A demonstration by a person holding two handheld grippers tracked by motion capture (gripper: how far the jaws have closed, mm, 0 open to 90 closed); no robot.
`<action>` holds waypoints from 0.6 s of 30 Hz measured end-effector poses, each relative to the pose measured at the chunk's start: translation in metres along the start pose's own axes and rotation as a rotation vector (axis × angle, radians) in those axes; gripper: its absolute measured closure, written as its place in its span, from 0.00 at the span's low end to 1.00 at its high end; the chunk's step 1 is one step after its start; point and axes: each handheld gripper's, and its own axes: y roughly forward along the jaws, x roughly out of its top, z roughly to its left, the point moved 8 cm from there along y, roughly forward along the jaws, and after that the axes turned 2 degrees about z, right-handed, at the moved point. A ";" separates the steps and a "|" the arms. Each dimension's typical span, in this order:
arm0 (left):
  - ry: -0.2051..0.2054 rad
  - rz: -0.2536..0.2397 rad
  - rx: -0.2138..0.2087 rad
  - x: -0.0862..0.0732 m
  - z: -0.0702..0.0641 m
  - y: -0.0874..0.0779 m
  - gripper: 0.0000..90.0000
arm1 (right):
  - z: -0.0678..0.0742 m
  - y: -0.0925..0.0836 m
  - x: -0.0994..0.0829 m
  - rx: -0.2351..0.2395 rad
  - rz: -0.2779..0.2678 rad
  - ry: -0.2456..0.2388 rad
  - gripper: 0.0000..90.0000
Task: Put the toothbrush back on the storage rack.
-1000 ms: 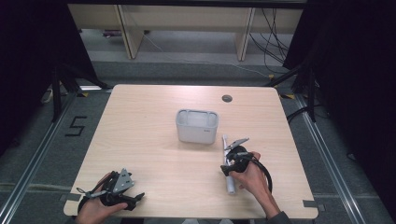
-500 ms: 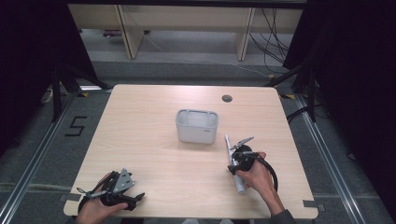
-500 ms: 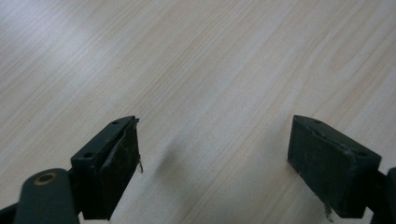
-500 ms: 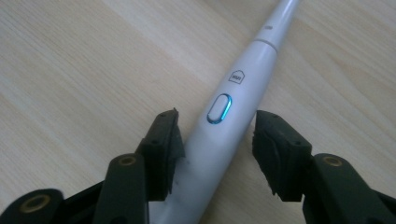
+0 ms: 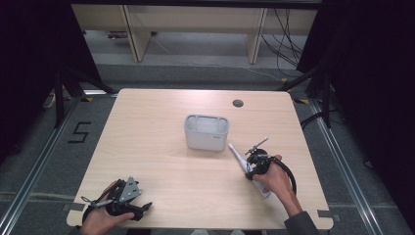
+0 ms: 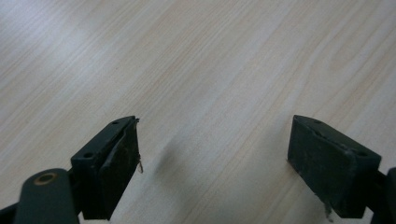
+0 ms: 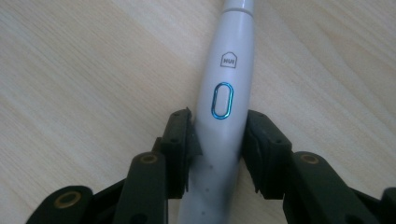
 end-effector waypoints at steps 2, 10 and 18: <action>0.000 0.003 0.001 0.000 0.000 0.001 0.18 | -0.002 0.000 0.002 0.003 0.022 -0.009 0.70; 0.006 0.001 -0.003 0.001 0.000 0.000 0.18 | -0.008 0.002 0.009 -0.007 0.120 -0.088 0.73; 0.000 -0.001 -0.002 0.000 0.000 0.001 0.18 | -0.007 0.001 0.011 0.000 0.205 -0.081 0.73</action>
